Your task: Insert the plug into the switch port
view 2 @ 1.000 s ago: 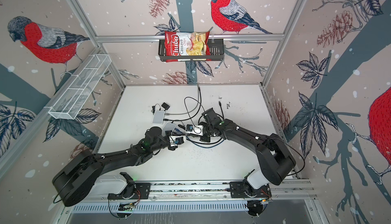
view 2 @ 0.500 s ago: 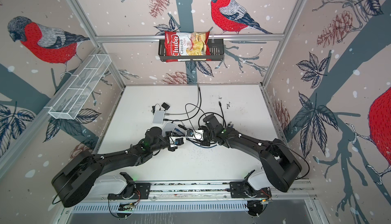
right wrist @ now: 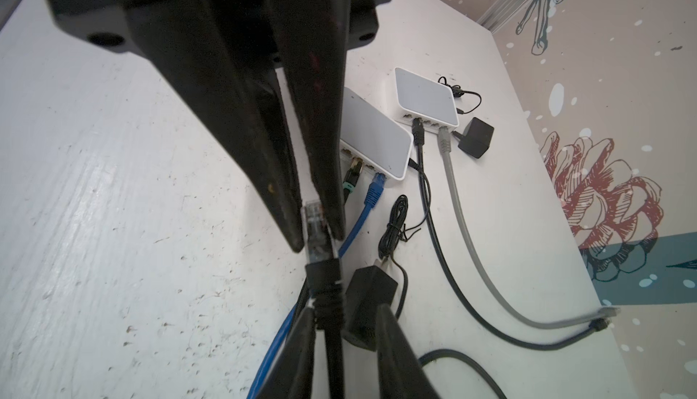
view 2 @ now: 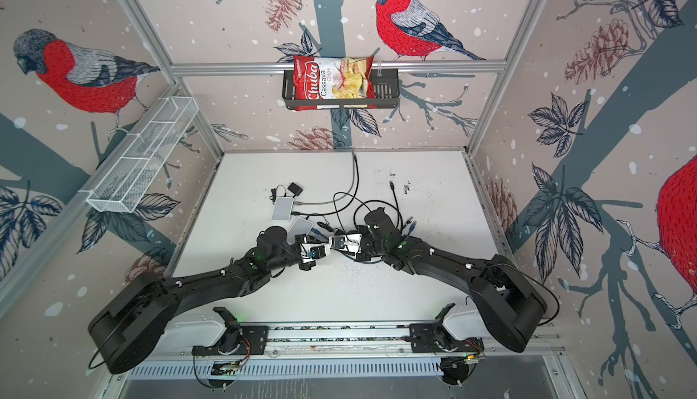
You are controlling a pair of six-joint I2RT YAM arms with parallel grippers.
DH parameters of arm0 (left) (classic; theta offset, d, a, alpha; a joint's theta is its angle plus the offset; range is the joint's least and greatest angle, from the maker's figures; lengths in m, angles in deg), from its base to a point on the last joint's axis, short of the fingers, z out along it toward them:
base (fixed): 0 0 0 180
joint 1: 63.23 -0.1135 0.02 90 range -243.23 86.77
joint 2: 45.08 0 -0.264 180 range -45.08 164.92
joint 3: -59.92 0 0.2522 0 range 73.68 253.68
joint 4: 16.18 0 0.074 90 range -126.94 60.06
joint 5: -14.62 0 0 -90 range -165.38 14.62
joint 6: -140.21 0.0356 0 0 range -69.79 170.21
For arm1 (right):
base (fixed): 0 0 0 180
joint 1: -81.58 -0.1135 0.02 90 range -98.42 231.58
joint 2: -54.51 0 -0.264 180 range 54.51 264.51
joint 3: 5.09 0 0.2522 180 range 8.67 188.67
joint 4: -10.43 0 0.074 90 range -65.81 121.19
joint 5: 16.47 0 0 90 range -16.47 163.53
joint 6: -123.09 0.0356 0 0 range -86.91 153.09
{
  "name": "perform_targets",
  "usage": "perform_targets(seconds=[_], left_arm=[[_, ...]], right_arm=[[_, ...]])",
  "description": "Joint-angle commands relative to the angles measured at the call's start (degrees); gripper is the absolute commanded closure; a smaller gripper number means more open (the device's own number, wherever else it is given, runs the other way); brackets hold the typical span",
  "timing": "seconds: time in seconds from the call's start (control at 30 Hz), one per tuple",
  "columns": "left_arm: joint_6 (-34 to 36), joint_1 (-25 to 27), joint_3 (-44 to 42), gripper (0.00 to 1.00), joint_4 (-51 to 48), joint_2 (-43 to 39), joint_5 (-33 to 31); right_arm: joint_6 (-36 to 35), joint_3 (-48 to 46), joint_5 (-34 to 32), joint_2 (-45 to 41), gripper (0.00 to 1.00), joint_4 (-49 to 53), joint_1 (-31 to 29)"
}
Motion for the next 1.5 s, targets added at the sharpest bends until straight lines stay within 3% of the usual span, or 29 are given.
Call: perform_targets(seconds=[0.0,0.57,0.8,0.9,1.03,1.1,1.17,1.33,1.47], left_arm=[[-0.7,0.0,-0.1,0.93,1.6,-0.3,0.1],[-1.5,0.0,-0.1,0.93,1.8,0.4,0.6],[-2.5,0.0,-0.2,0.90,2.3,1.1,-0.4],[-5.7,-0.1,-0.8,0.73,4.2,1.0,-3.3],[-10.5,-0.3,-3.6,0.38,10.6,-0.8,-9.0],[-13.9,-0.9,-4.3,0.26,12.5,-2.1,-12.4],[-16.4,-1.4,-4.4,0.03,12.2,-3.7,-15.0],[-30.0,-3.0,0.6,0.02,3.3,-5.8,-25.4],[-38.4,-4.5,6.9,0.02,-10.2,-4.5,-28.3]], right_arm=[[0.2,0.0,1.4,0.1,0.71,-4.2,-0.7],[0.3,0.0,3.2,0.1,0.77,-5.6,-1.7],[0.8,1.1,3.7,0.7,0.93,-4.2,-1.9],[2.1,1.7,2.9,1.6,0.94,-3.4,-1.8],[5.4,3.0,1.4,3.4,0.94,-2.0,-1.7],[7.5,3.7,0.9,4.3,0.94,-1.4,-1.7],[10.3,4.5,0.8,5.1,0.94,-0.9,-1.6],[17.5,6.3,-0.3,7.7,0.95,0.2,-1.7],[22.2,6.8,-1.1,9.5,0.96,-0.1,-1.8]])
